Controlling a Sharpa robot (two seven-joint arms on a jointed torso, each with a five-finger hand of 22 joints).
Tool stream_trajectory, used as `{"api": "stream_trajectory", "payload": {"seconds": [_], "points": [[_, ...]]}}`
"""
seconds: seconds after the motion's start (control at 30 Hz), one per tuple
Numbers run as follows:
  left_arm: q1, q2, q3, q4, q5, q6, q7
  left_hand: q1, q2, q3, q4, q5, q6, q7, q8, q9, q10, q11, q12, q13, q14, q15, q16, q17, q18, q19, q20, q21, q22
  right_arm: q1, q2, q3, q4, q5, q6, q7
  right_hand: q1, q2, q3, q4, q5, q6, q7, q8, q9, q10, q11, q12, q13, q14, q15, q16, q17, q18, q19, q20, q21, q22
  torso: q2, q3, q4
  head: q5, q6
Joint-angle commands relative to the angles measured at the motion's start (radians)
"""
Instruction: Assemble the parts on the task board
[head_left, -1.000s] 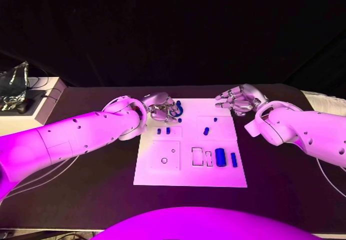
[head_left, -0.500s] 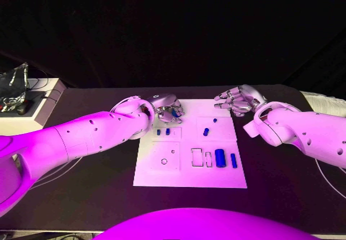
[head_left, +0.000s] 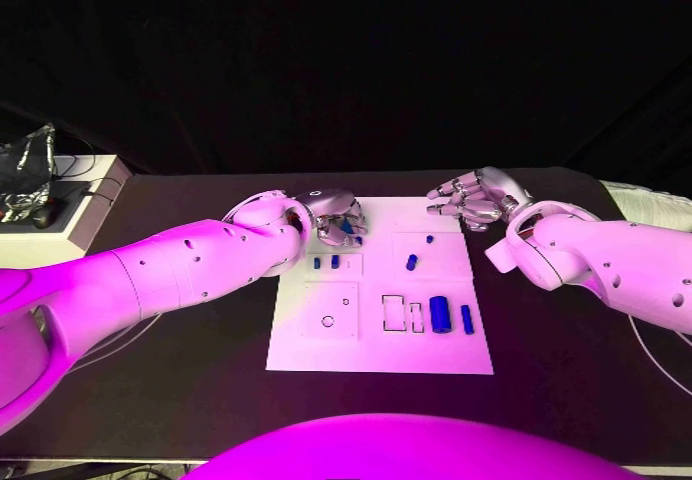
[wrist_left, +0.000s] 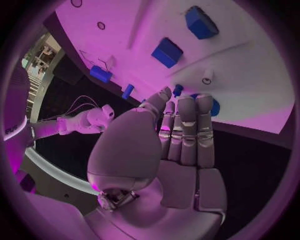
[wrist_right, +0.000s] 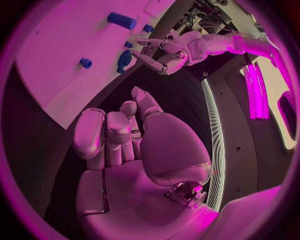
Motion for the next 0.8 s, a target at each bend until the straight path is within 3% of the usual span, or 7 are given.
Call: {"api": "stream_trajectory", "payload": {"seconds": [0.03,0.43,0.8], "points": [[0.001,0.007,0.000,-0.006,-0.028,0.029,-0.024,-0.004,-0.006,0.009,0.001,-0.001,-0.007,0.000,-0.006,-0.001,-0.011,0.002,-0.009,0.000,0.010,0.000,0.003,-0.006,0.017,0.010,0.001,0.018,0.035,0.000,0.001,0.000,0.002,-0.001,0.008,0.011,0.004,0.001,0.005,-0.002,0.005,0.001,0.004,-0.003,-0.001,-0.004,-0.002,0.000,0.000,-0.003,-0.004,-0.001,0.001,0.003,0.073,-0.005,0.001,0.147,0.000,-0.0005,0.0000,0.001,0.000],[0.001,0.026,0.000,-0.031,-0.030,0.025,-0.032,-0.010,-0.012,0.035,0.003,-0.001,-0.031,-0.001,-0.007,-0.002,-0.042,0.005,-0.018,-0.001,0.031,-0.005,-0.004,-0.021,0.020,0.024,0.001,0.047,0.036,0.000,0.001,0.000,0.003,-0.001,0.010,0.010,0.004,0.002,0.005,-0.002,0.005,0.002,0.004,-0.002,-0.001,-0.002,-0.002,0.001,0.001,-0.002,-0.004,0.001,0.005,0.003,0.073,-0.006,0.004,0.148,0.001,0.0004,-0.0005,-0.001,0.000],[0.001,0.042,-0.004,-0.050,-0.026,0.051,-0.034,-0.013,-0.007,0.050,0.004,-0.002,-0.028,0.000,-0.006,-0.002,-0.020,-0.002,-0.016,0.000,0.037,-0.011,-0.004,-0.025,0.017,0.028,-0.003,0.058,0.038,0.000,0.001,0.000,0.004,-0.001,0.013,0.009,0.004,0.002,0.005,-0.002,0.005,0.002,0.004,-0.002,-0.001,-0.002,-0.002,0.001,0.001,-0.002,-0.004,0.001,0.005,0.003,0.073,-0.006,0.004,0.148,0.000,0.0001,-0.0004,-0.004,-0.005]]}}
